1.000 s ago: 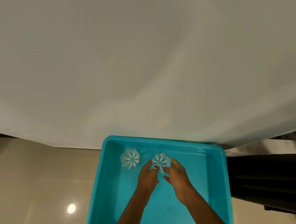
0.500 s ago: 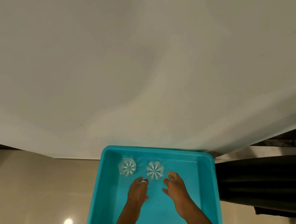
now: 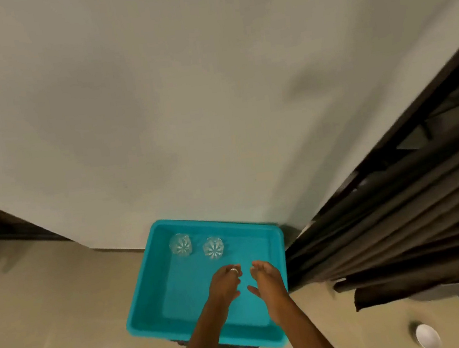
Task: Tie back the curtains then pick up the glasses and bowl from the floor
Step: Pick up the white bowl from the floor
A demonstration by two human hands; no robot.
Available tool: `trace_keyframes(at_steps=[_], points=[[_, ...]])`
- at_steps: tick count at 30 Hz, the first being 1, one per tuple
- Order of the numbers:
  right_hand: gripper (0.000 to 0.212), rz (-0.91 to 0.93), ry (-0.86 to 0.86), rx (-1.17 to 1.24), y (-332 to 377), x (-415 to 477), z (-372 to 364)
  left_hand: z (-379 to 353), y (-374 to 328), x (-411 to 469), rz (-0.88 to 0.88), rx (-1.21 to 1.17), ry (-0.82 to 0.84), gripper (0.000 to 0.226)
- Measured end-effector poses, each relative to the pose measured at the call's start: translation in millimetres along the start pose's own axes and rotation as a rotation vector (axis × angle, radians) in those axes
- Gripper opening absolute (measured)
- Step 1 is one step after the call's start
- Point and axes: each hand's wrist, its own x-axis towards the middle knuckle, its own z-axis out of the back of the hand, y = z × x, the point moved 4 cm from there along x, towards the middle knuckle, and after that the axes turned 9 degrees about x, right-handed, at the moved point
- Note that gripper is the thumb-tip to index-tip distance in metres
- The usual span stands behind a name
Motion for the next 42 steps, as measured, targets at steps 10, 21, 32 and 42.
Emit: trace_keyframes(at_steps=[10,21,32,42], points=[[0.017,0.053,0.014,0.115,2,-75,82,-81,16,-102,-0.061,-0.064,-0.043,0.024],[0.013,0.098,-0.028,0.225,-39,-132,159,-125,76,-158,-0.112,-0.098,-0.043,0.013],[0.014,0.121,-0.162,0.269,-126,-217,254,-181,168,-227,-0.080,-0.120,0.073,0.015],[0.014,0.184,-0.215,0.337,-122,-233,357,-275,166,-269,-0.190,0.070,0.100,0.021]])
